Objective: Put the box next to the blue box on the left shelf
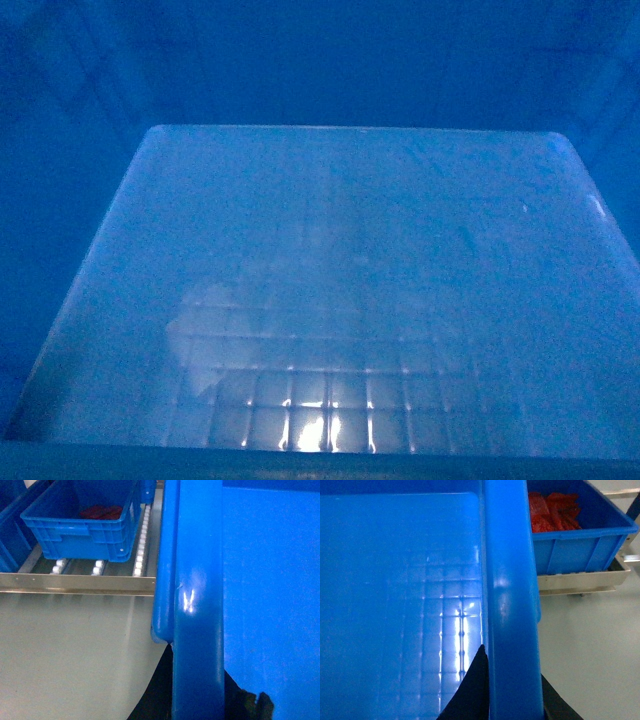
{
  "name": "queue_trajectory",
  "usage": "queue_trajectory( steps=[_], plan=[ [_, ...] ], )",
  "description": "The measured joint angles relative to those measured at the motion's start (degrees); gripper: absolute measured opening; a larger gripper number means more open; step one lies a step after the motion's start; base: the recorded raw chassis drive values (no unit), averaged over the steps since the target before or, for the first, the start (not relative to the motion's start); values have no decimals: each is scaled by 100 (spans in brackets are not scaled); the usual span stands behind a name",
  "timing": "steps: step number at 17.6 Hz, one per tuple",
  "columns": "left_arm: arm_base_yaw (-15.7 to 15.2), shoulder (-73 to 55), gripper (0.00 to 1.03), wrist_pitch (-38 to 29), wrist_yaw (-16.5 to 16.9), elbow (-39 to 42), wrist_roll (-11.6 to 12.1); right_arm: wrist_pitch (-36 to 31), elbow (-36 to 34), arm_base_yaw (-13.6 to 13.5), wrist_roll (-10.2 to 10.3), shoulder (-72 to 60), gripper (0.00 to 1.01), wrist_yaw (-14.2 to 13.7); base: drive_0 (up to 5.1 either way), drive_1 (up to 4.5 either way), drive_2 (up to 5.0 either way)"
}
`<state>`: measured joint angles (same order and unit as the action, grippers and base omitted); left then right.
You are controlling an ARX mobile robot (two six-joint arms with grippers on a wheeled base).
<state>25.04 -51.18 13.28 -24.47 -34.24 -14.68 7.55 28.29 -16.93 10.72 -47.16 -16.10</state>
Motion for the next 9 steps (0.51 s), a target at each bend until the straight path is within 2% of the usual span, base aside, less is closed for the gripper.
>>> queue_trajectory(
  steps=[9],
  plan=[
    [0, 0, 8, 0, 2, 0, 0, 4, 0, 0, 0, 2, 9, -2, 0, 0, 0]
  ],
)
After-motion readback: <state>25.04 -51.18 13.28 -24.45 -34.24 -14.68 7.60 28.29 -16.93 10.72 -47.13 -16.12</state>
